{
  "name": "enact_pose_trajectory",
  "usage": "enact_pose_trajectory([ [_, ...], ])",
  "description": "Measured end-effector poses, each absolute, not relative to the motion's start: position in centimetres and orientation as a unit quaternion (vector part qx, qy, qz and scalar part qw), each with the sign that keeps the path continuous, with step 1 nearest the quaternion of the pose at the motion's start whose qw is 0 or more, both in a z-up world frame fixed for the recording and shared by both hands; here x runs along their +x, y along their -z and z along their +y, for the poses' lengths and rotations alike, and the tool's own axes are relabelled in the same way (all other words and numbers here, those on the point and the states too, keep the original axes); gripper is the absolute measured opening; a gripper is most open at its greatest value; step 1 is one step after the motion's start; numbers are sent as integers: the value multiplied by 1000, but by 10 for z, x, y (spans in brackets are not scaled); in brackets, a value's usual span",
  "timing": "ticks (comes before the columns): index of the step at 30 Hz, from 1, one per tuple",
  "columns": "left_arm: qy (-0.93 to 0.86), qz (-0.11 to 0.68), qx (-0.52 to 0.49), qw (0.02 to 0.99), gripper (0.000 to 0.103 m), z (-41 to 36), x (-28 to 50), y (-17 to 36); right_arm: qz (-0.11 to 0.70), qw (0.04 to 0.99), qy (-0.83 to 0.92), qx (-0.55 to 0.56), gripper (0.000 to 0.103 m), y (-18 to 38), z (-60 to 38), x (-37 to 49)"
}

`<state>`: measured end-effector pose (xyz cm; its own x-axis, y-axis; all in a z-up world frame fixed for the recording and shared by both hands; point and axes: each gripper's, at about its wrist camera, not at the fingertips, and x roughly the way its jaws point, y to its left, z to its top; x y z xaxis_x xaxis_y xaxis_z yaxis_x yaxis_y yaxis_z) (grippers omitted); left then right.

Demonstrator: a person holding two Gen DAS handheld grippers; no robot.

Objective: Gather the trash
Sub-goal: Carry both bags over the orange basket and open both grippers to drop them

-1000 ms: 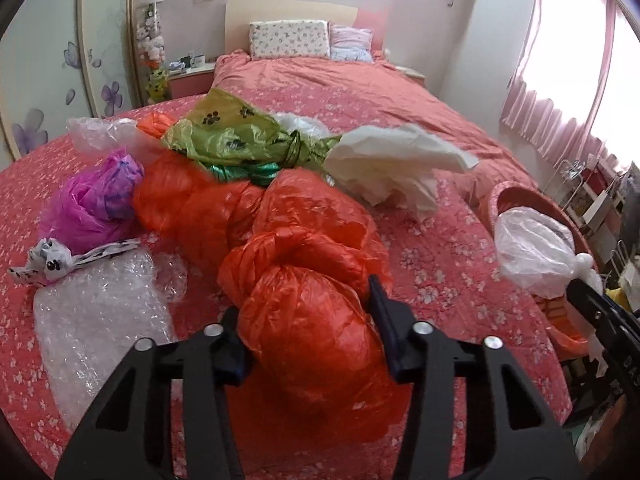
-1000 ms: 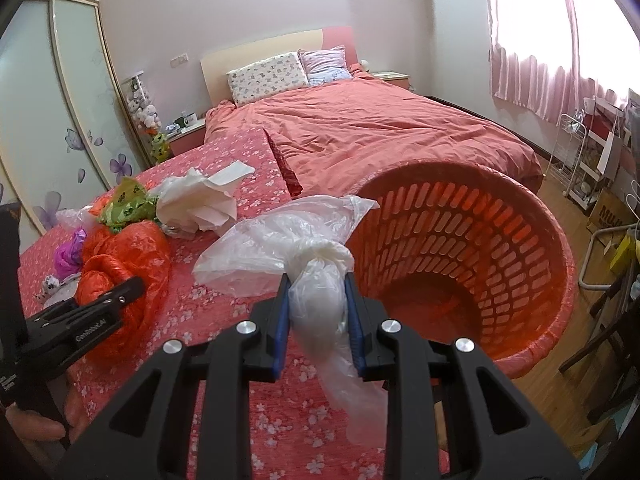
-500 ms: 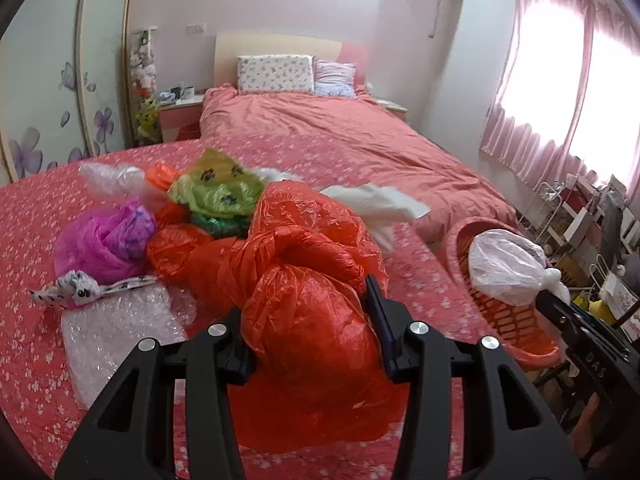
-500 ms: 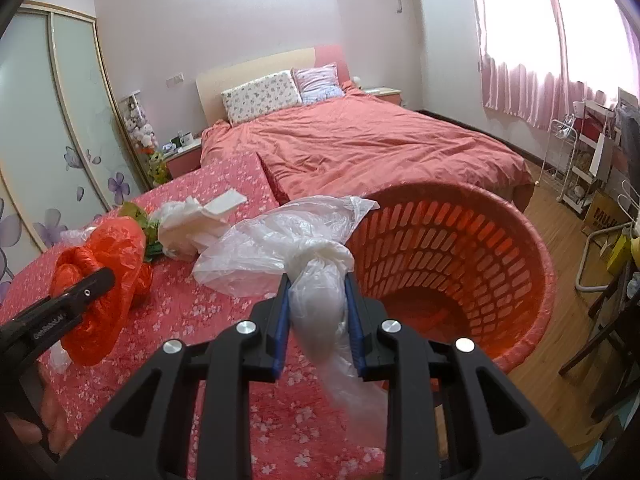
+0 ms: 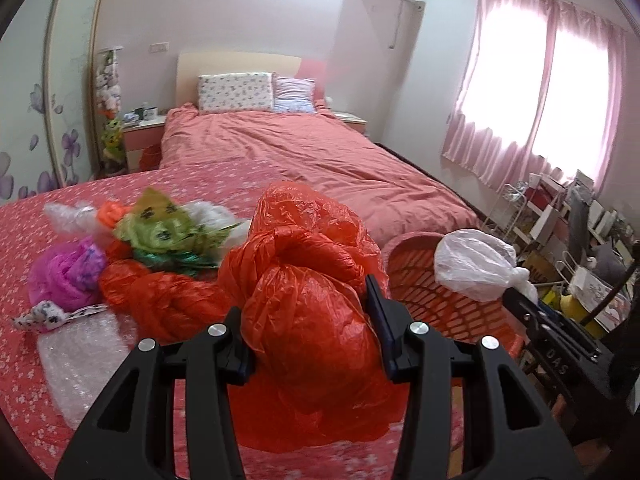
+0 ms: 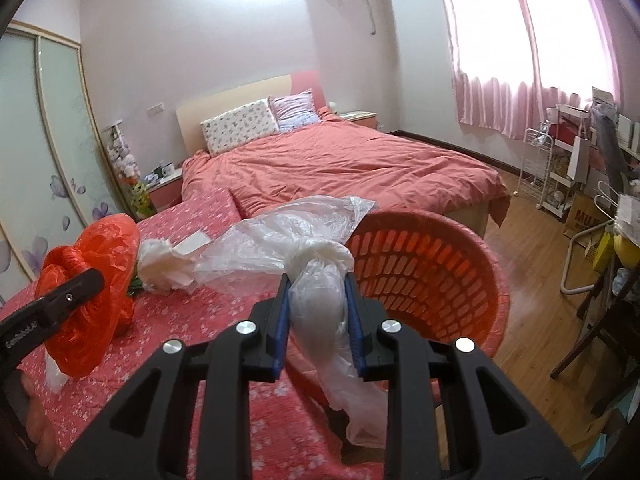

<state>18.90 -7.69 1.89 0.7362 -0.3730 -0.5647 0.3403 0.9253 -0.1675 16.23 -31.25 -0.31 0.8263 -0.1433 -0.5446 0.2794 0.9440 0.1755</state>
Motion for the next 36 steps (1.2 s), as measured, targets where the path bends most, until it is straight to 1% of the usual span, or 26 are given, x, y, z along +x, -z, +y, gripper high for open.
enact_pose_trajectory([
  [19,281,316,3,906,46,-173,200,-7,246,938,185,160,26,10,-386,168],
  [36,311,336,11,889,47,-214,215,10,251,925,200,204,26,27,-428,191],
])
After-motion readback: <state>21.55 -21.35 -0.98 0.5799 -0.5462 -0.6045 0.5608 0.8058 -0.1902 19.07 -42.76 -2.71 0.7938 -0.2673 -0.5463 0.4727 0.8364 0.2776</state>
